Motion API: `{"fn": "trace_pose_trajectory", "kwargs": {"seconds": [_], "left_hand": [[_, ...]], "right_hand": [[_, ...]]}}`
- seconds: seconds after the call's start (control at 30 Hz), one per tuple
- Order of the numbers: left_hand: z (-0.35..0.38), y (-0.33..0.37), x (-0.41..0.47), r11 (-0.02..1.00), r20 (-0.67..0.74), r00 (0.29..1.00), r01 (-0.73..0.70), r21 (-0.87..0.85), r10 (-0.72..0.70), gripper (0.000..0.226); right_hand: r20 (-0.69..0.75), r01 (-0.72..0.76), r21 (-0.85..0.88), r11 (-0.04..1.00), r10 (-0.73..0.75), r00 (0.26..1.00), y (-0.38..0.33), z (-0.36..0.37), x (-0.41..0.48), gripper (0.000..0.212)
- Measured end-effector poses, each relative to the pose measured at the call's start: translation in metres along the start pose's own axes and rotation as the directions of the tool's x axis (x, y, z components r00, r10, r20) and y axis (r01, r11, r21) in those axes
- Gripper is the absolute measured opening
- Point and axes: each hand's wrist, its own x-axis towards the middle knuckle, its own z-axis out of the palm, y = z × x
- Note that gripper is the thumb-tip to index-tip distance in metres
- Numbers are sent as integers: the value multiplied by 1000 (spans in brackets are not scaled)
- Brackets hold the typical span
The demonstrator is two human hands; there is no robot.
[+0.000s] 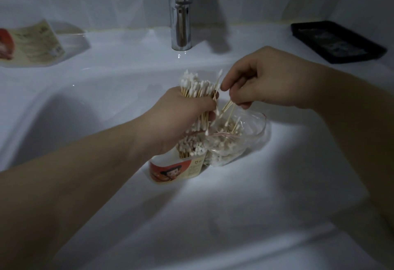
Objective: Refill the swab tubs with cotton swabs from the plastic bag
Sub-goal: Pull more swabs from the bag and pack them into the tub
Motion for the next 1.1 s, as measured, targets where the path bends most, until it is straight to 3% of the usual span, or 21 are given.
{"fn": "trace_pose_trajectory", "kwargs": {"seconds": [0.4,0.53,0.63,0.83,0.97,1.1], "left_hand": [[1,11,-6,973,193,974,152,-175,-117,16],[-1,8,-6,987,170,979,130,-92,-113,29],[0,10,-8,980,175,977,145,-135,-120,32],[1,15,-11,973,183,971,183,-143,-156,64],[1,15,-11,977,167,974,174,-122,-153,71],[1,12,-10,982,160,977,156,-107,-138,66]], "right_hand": [[6,63,-6,998,-63,998,-3,1,-2,26],[7,70,-33,997,-70,998,-5,1,-2,30],[15,87,-27,996,-86,996,-6,2,-2,28],[1,81,-38,996,-81,997,-5,2,-1,24],[-1,45,-63,997,-45,999,-2,3,0,25],[85,57,-75,996,-50,995,-5,4,-3,31]]}}
